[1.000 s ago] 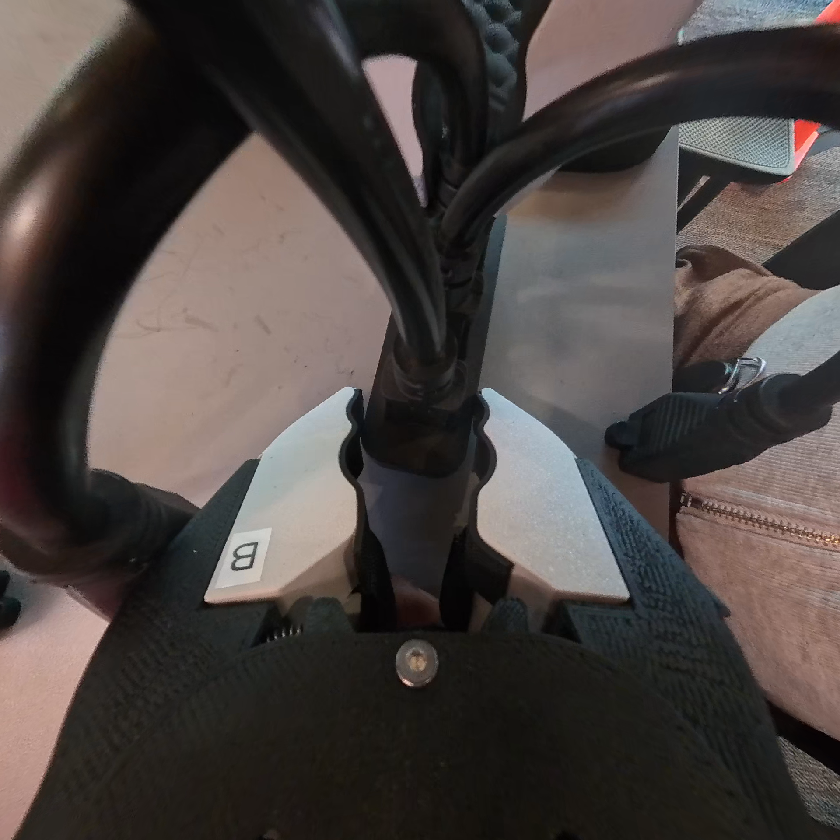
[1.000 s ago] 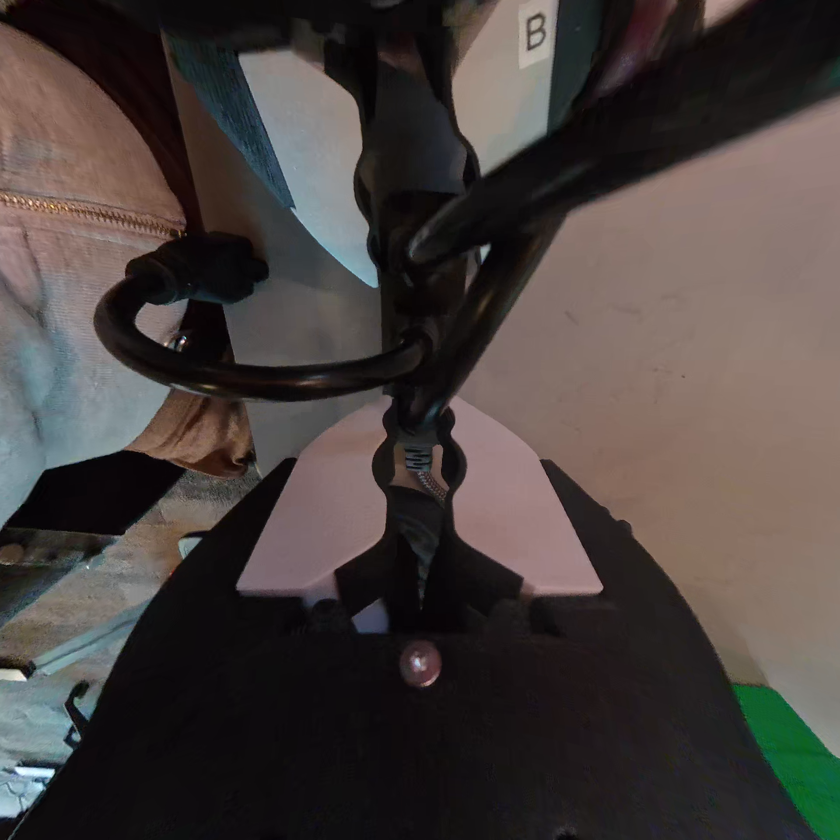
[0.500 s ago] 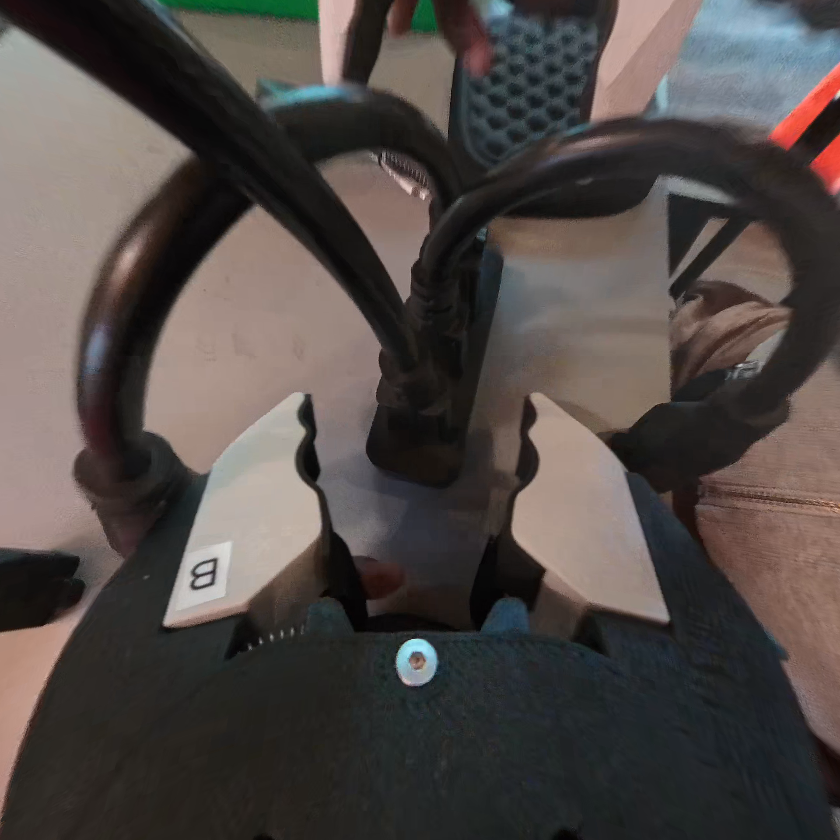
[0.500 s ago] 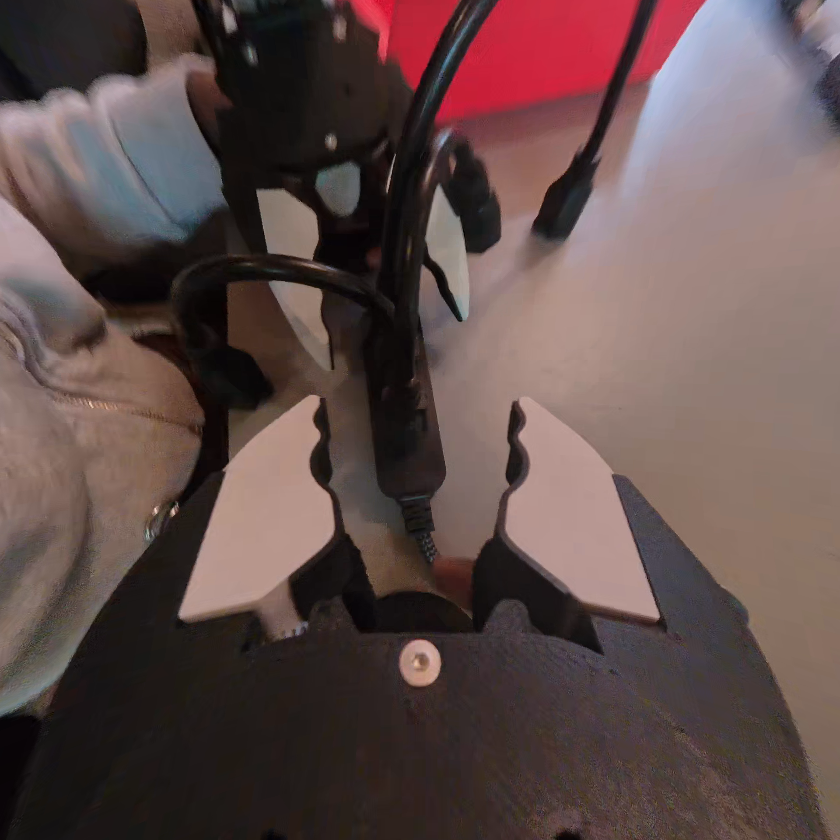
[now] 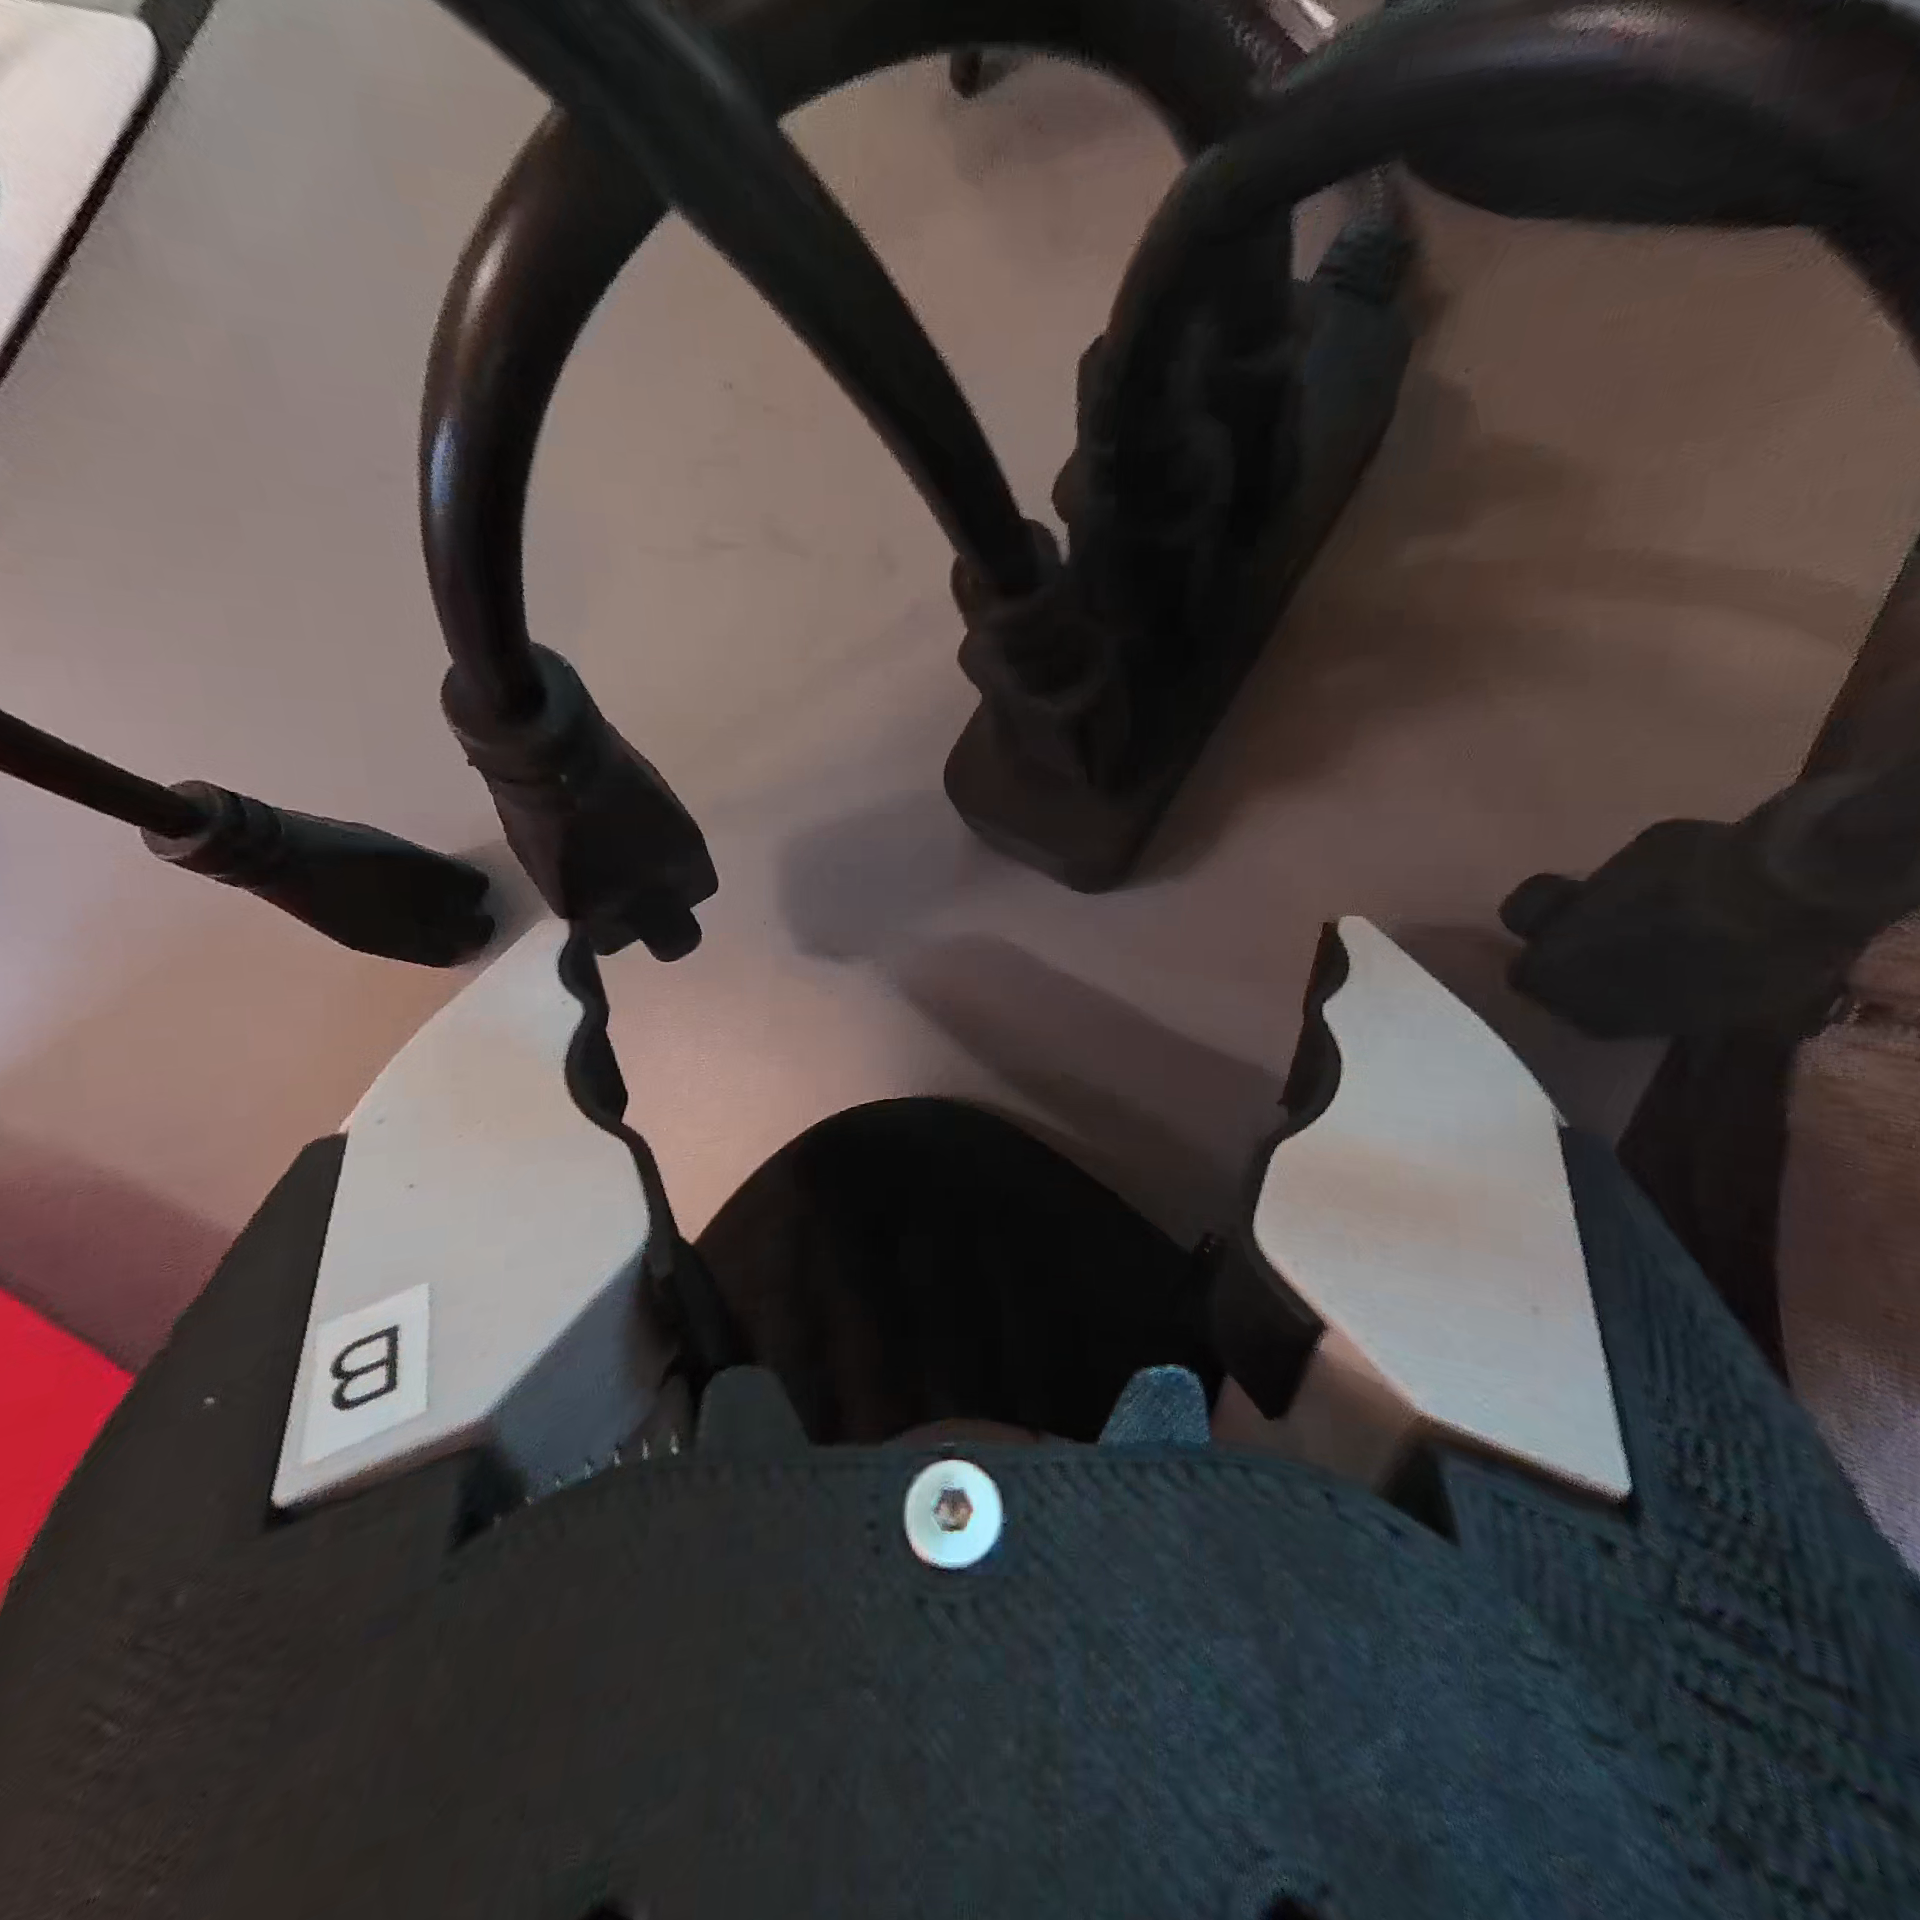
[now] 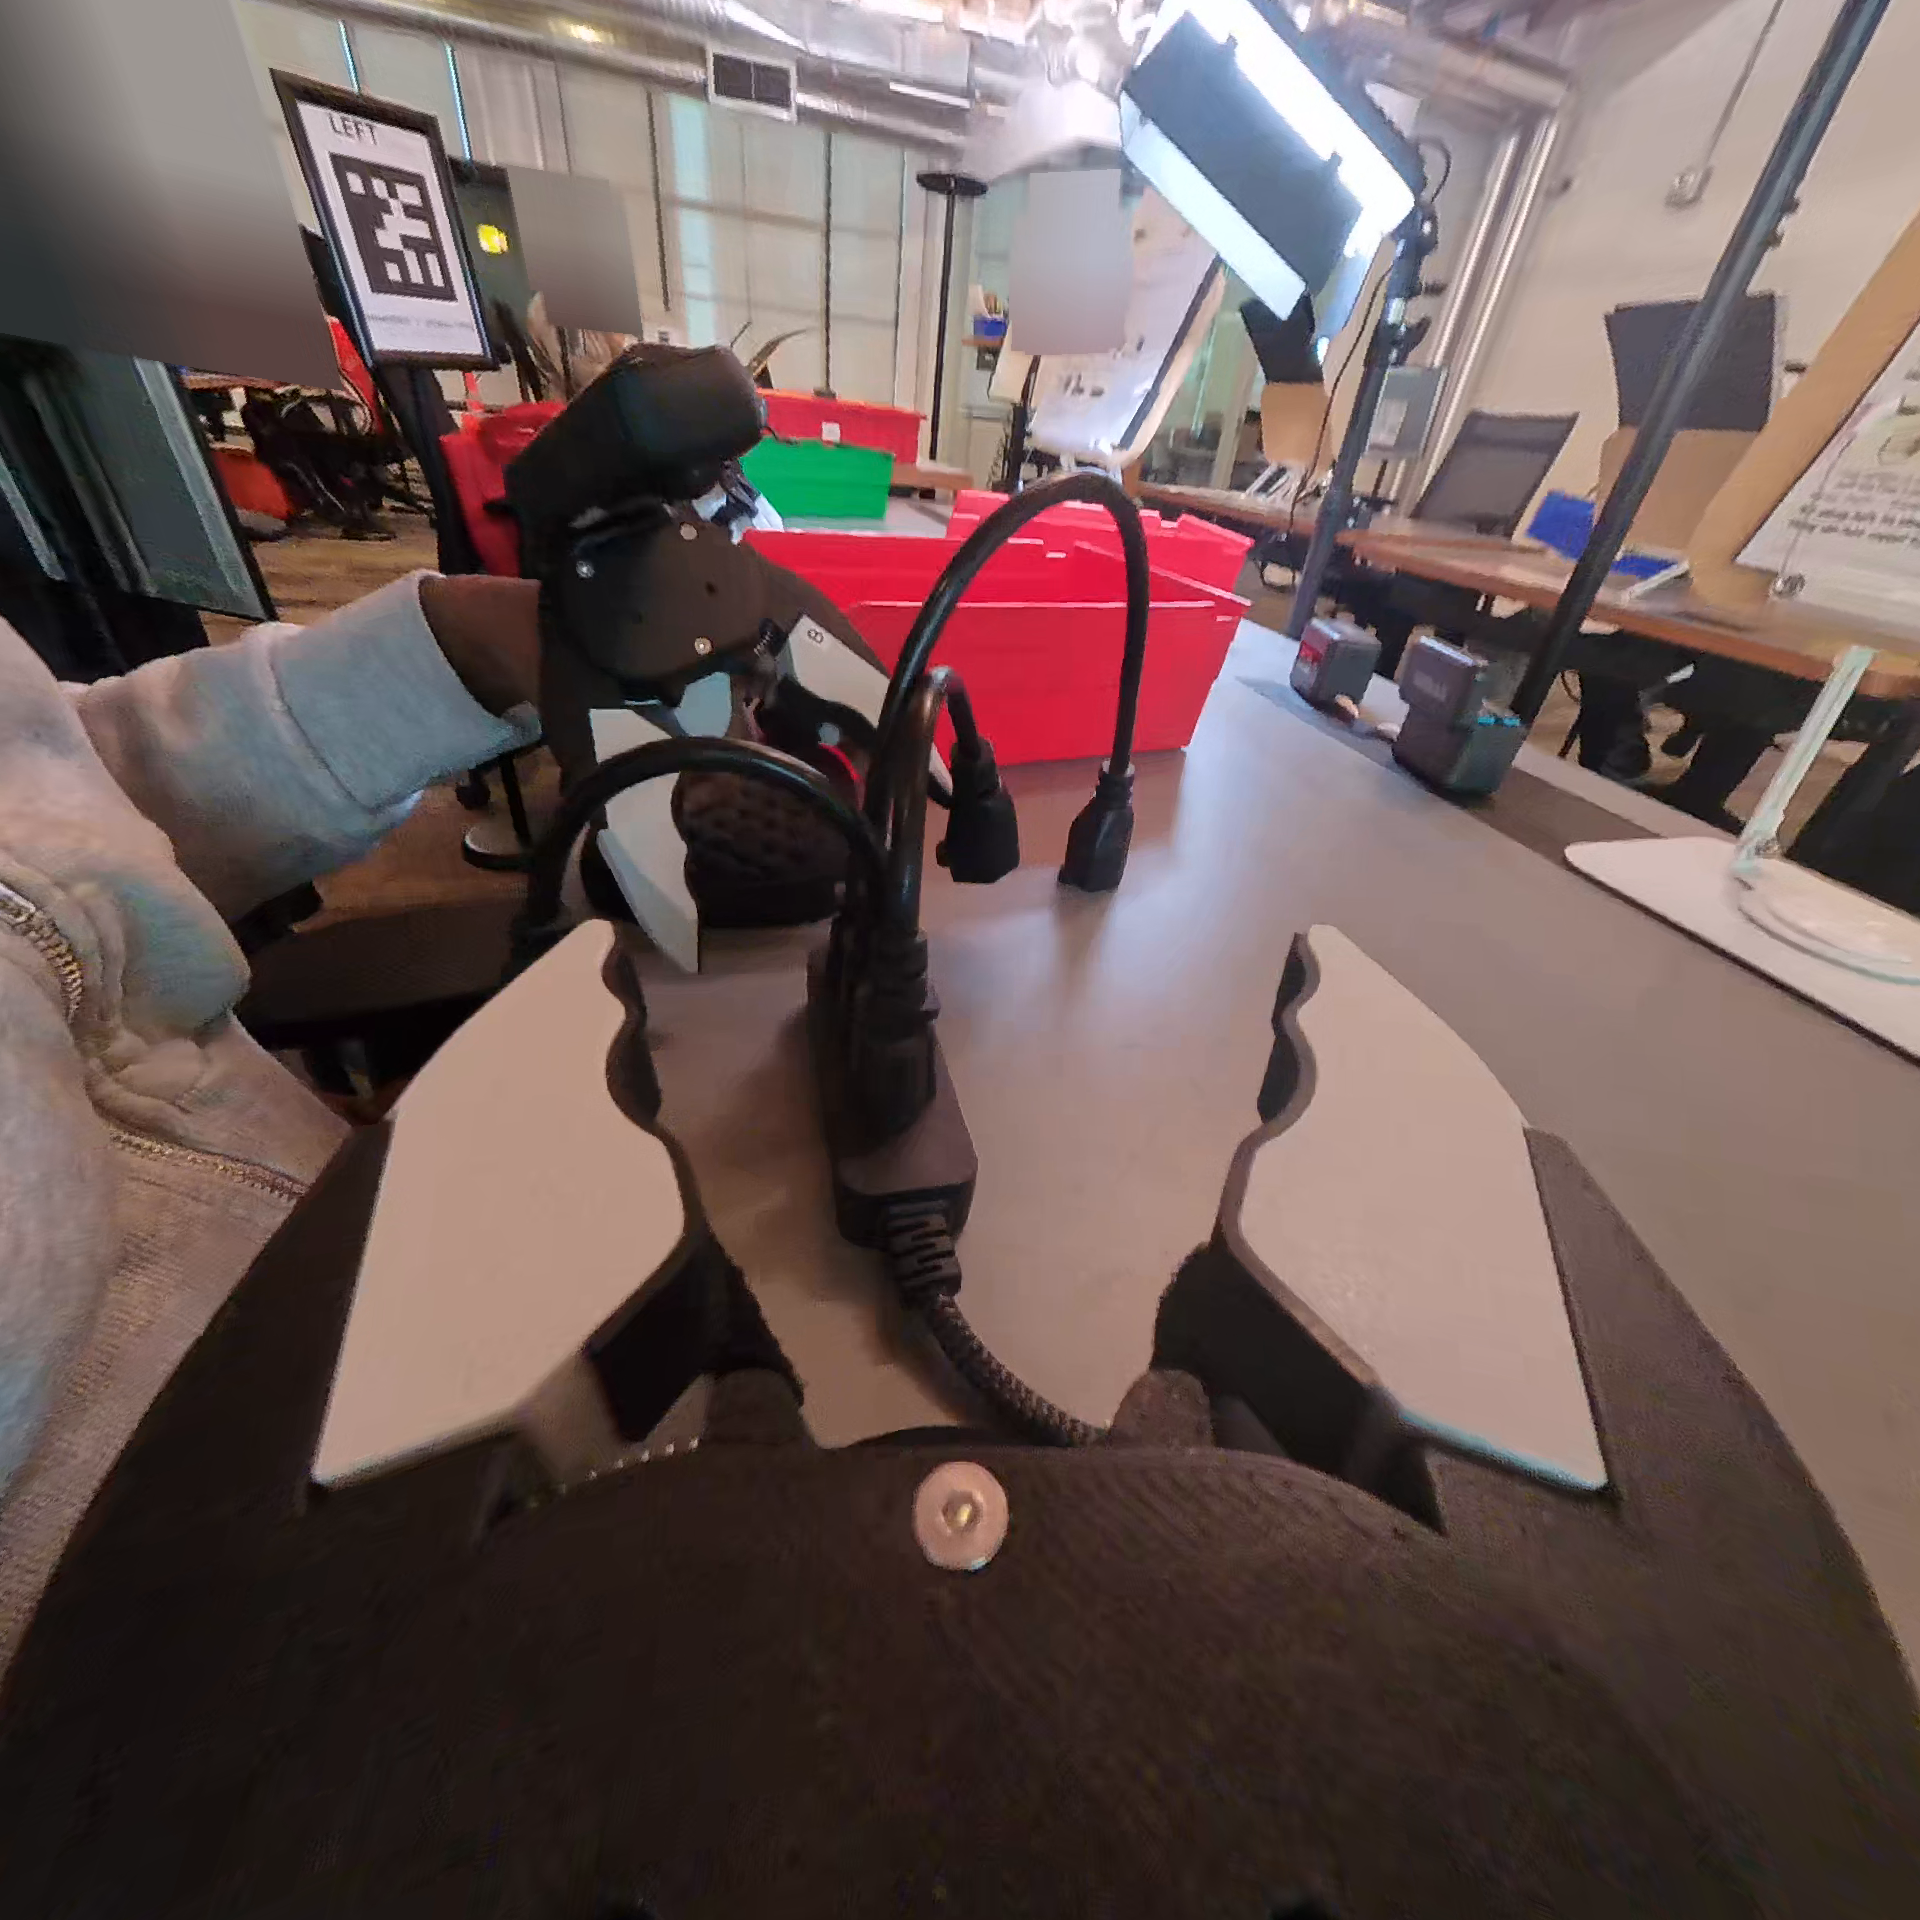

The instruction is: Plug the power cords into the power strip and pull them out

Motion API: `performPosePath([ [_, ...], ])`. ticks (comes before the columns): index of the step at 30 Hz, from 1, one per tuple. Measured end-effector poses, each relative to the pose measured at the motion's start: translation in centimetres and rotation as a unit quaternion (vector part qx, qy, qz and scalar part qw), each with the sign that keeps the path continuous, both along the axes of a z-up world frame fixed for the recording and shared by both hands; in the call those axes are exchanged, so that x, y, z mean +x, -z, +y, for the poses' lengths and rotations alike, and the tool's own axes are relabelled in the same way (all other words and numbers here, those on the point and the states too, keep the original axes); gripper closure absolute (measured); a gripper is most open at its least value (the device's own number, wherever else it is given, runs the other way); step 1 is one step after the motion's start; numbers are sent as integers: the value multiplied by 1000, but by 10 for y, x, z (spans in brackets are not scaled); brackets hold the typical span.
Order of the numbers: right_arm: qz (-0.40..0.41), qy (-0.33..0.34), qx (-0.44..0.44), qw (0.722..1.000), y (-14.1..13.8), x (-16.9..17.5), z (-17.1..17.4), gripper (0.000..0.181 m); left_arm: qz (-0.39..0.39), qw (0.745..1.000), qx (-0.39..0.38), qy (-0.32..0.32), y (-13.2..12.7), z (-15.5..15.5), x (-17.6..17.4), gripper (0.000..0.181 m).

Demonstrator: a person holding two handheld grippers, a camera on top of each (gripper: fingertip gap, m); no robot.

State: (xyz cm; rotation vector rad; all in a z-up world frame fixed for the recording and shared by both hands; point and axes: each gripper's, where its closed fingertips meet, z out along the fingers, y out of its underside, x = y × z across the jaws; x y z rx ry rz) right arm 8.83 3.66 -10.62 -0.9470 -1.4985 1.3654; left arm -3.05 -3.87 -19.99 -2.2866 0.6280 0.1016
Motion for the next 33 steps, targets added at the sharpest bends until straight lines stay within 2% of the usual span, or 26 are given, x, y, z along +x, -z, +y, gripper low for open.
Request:
performPosePath([
  [5,-6,1,34,999,2,-1,-4,67,2,1000,18,8,-5,-3,4,57],
  [10,-22,-3,41,999,5,-4,-8,72,-75,995,44,51,-16,-8,19,68],
  [14,-76,-16,31,996,13,-6,-9,93,-142,979,104,98,-34,-3,28,89],
  [16,-135,-36,19,990,22,-8,-14,117,-149,974,115,124,-36,4,30,93],
  [17,-166,-51,15,985,27,-9,-17,126,-152,973,111,132,-34,9,31,95],
  [19,-210,-80,24,974,39,-14,-24,133,-159,974,82,138,-27,19,34,101],
  [22,-246,-86,54,964,53,-26,-25,137,-183,969,41,163,-17,30,53,104],
  [25,-264,-106,66,956,58,-37,-30,140,-155,973,15,171,-6,38,59,108],
  [27,-271,-116,72,953,60,-44,-34,141,-151,972,24,179,-7,45,63,110],
  [33,-278,-117,99,948,61,-54,-34,165,-123,965,-22,230,9,51,76,111],
])
